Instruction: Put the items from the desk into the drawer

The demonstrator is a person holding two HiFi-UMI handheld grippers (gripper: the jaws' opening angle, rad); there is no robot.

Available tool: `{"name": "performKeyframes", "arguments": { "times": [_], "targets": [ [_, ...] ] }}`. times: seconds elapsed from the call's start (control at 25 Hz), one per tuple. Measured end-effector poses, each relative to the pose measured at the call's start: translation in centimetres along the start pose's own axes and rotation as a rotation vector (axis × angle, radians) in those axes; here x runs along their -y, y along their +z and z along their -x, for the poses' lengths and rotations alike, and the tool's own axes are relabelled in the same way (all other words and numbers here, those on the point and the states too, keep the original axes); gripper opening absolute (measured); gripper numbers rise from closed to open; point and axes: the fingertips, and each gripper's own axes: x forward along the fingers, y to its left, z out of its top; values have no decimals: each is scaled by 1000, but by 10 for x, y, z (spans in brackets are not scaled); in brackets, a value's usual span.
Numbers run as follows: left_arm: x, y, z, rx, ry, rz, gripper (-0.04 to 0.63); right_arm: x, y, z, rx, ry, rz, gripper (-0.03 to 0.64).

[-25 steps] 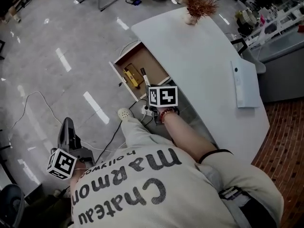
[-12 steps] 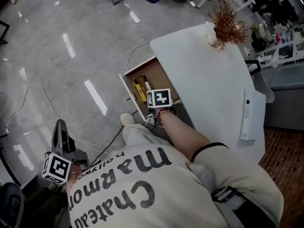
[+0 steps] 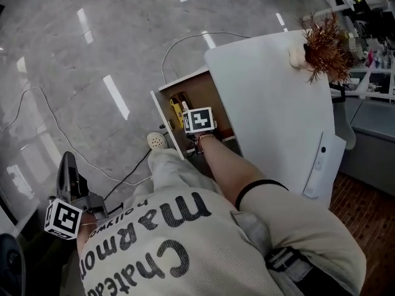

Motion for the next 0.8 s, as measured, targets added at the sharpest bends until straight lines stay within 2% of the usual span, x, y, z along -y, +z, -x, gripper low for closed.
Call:
{"name": "performKeyframes", "arguments": {
  "times": [0.12, 0.24, 0.4, 0.64, 0.8],
  "targets": [
    [-3, -3, -10, -10, 16, 11, 2, 6, -3, -19, -38, -10, 20, 69],
    [-9, -4, -11, -25, 63, -6, 2, 10, -9, -35, -67, -10, 35, 69],
    [-17, -13, -10, -44, 86, 17, 2, 6, -12, -52, -90, 4, 86, 71],
    [-23, -20, -7, -48, 135, 27, 2, 7, -35, -75, -184, 16, 49, 72],
    [-24, -24, -1, -64, 181, -3, 2, 10, -45, -80, -203, 24, 45, 74]
  ]
}}
